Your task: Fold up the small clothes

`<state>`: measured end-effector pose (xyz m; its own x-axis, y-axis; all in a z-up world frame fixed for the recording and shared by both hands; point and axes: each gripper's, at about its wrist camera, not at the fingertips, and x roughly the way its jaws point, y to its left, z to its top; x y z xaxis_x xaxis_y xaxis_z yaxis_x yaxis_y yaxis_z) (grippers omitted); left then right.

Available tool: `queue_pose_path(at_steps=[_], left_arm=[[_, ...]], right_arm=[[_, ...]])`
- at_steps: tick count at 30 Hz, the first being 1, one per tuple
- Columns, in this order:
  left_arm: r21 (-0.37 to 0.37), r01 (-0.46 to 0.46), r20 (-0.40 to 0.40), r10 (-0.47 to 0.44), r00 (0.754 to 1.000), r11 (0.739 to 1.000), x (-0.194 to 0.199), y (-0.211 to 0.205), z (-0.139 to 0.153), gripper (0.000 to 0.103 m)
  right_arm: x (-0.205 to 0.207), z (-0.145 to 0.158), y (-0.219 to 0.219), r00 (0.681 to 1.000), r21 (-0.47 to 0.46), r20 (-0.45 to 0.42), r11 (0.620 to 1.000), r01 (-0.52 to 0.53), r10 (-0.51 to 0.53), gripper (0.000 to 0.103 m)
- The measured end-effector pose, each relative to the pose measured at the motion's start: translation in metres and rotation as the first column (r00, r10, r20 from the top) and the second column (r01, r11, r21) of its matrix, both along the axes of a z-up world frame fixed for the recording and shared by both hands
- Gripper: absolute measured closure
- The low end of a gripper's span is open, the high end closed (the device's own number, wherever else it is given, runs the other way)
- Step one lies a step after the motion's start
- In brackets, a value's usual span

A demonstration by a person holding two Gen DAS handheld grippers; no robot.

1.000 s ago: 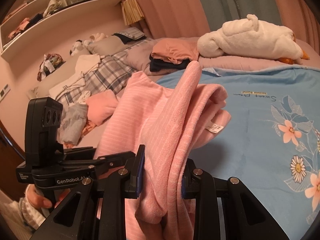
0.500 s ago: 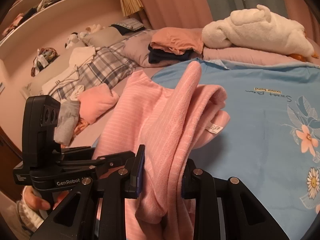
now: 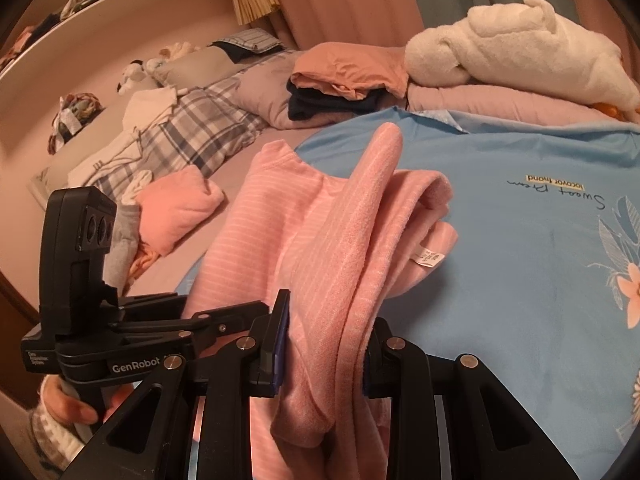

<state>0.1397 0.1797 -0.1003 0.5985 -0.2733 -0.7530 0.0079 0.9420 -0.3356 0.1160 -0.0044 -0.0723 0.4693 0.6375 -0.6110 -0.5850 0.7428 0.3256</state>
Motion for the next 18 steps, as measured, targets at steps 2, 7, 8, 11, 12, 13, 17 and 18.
queue_pose_path(at_steps=[2, 7, 8, 11, 12, 13, 17, 18], left_arm=[[-0.002, 0.001, -0.010, -0.001, 1.000, 1.000, 0.006, 0.002, -0.005, 0.072], [-0.011, -0.001, -0.039, 0.000, 0.999, 1.000, 0.020, 0.006, -0.018, 0.072], [-0.012, -0.001, -0.042, 0.001, 0.999, 1.000, 0.022, 0.006, -0.020, 0.072], [-0.015, -0.004, -0.060, 0.004, 0.998, 1.000, 0.030, 0.009, -0.027, 0.072], [-0.016, -0.006, -0.065, 0.005, 0.998, 1.000, 0.032, 0.010, -0.029, 0.072], [-0.017, -0.007, -0.070, 0.005, 0.998, 1.000, 0.034, 0.009, -0.031, 0.072], [-0.019, -0.004, -0.100, 0.002, 0.995, 1.000, 0.042, 0.010, -0.042, 0.072], [-0.021, -0.003, -0.110, 0.001, 0.994, 1.000, 0.044, 0.010, -0.045, 0.072]], right_arm=[[0.005, -0.004, 0.003, 1.000, -0.010, -0.008, 1.000, 0.005, -0.005, 0.073], [0.017, -0.012, 0.010, 1.000, -0.032, -0.025, 0.999, 0.011, -0.012, 0.073], [0.020, -0.014, 0.011, 1.000, -0.035, -0.028, 0.999, 0.012, -0.013, 0.073], [0.027, -0.019, 0.014, 0.999, -0.043, -0.041, 0.999, 0.019, -0.021, 0.073], [0.028, -0.021, 0.015, 0.999, -0.045, -0.044, 0.999, 0.020, -0.022, 0.073], [0.030, -0.023, 0.015, 0.999, -0.049, -0.048, 0.999, 0.021, -0.023, 0.073], [0.038, -0.032, 0.019, 0.997, -0.071, -0.071, 0.997, 0.018, -0.023, 0.073], [0.039, -0.034, 0.019, 0.997, -0.075, -0.079, 0.997, 0.018, -0.024, 0.073]])
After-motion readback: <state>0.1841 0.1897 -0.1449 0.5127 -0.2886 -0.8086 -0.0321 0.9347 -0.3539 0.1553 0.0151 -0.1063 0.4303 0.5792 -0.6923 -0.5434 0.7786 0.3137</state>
